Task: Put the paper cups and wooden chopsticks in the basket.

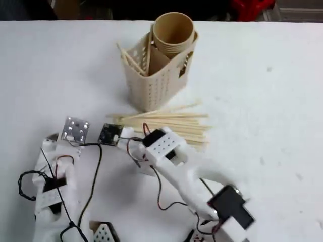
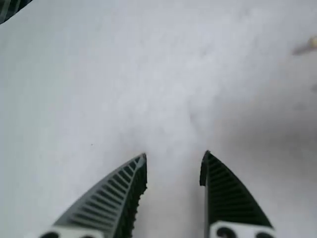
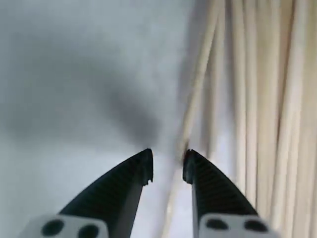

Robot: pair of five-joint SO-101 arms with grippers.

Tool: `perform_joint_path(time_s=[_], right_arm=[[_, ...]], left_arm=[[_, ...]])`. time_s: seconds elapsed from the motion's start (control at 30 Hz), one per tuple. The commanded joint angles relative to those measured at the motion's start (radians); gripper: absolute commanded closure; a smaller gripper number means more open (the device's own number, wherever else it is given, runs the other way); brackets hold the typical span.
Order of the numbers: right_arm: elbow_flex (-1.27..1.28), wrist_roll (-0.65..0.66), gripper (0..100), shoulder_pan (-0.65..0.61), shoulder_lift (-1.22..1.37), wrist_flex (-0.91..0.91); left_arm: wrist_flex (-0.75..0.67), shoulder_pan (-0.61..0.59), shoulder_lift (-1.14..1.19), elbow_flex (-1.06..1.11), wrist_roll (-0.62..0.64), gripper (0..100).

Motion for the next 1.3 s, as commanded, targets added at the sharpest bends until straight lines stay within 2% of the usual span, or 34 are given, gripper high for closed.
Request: perform_joint_path(time_s=[0.0, 0.23, 0.5, 0.7, 1.03, 1.27], right_arm=[[-0.046, -0.009, 89.9, 0.024, 0.027, -0.022], [-0.051, -0.011, 98.8, 0.039, 0.079, -0.038], [-0.043, -0.011, 98.2, 0.039, 0.022, -0.028], [-0.041, -0.075, 98.2, 0.056, -0.053, 0.005], [0.011, -0.08, 98.2, 0.137, -0.311, 0.064], [0.12, -0.081, 98.2, 0.133, -0.599, 0.073]], left_arm=[[-0.017, -0.001, -0.019, -0.002, -0.003, 81], [-0.017, -0.001, -0.019, -0.002, -0.003, 81], [-0.017, -0.001, -0.019, -0.002, -0.003, 81], [-0.017, -0.001, -0.019, -0.002, -0.003, 81], [-0.017, -0.001, -0.019, -0.002, -0.005, 81], [-0.017, -0.001, -0.019, -0.002, -0.005, 81]])
